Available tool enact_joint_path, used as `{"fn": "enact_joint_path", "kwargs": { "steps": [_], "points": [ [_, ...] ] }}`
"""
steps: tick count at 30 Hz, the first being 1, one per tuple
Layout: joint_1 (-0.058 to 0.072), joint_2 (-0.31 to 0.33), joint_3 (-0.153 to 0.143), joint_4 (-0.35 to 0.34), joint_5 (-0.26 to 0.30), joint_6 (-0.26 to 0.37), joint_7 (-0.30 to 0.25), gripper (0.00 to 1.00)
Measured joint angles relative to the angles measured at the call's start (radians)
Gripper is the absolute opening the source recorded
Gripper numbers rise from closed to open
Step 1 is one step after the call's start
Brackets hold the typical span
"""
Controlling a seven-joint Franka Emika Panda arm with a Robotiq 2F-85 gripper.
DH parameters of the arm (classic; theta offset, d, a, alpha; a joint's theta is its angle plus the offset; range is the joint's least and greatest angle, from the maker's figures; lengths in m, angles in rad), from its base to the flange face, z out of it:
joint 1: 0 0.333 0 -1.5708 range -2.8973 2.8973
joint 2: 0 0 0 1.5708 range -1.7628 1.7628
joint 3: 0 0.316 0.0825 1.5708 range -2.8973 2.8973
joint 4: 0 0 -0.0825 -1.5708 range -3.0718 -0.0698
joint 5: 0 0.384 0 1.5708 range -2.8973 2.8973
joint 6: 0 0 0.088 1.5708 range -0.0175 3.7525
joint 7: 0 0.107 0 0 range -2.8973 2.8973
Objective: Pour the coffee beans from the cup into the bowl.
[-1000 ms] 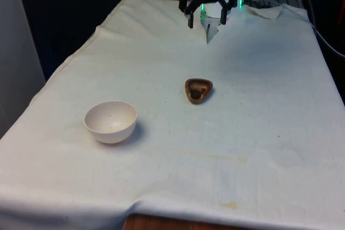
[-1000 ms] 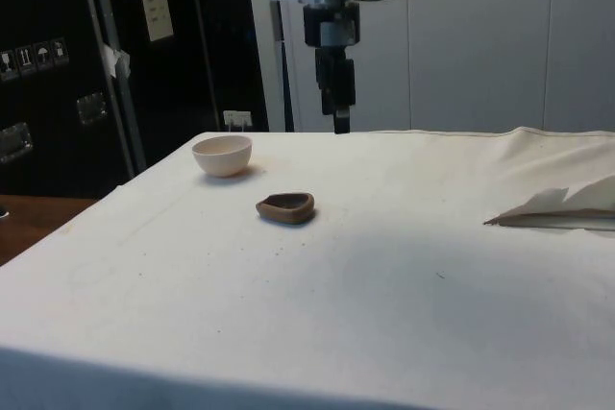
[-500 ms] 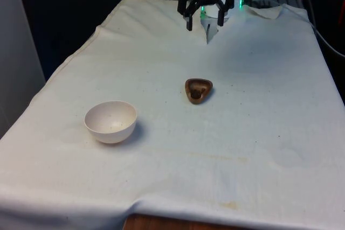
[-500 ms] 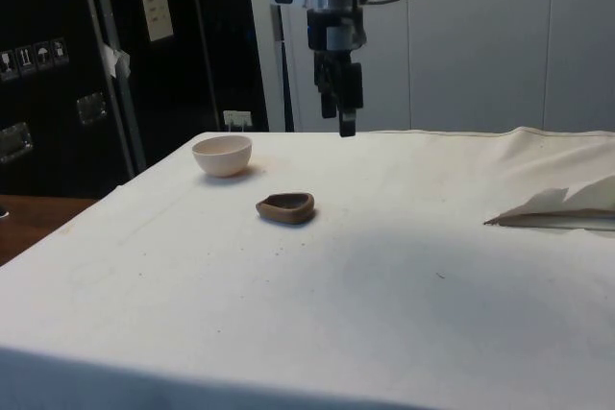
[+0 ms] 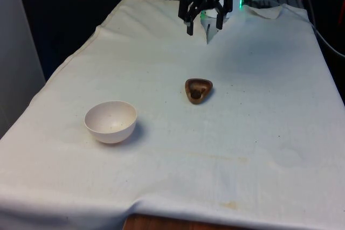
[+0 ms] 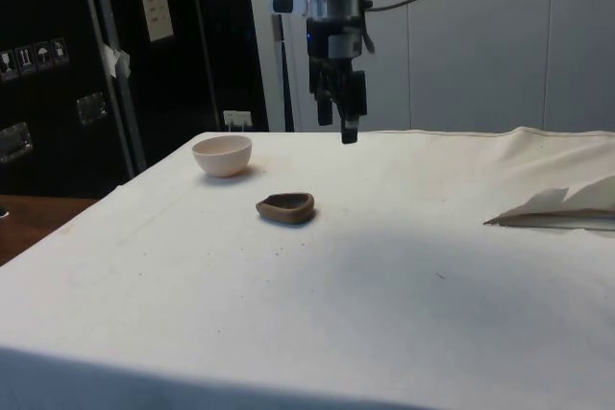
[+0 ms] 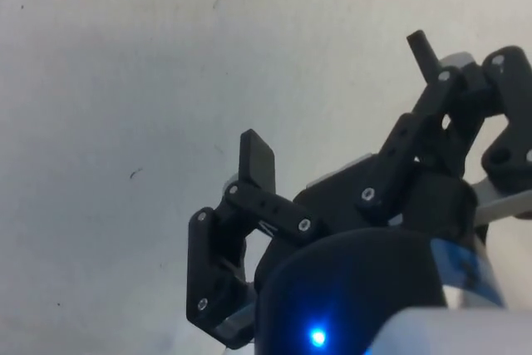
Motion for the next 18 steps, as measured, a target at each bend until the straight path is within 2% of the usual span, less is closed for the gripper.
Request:
{"fn": "enact_joint_path", "kwargs": {
  "steps": [18],
  "points": [
    [0.0, 0.036, 0.0, 0.002, 0.0, 0.034, -0.136, 1.0]
  ]
}}
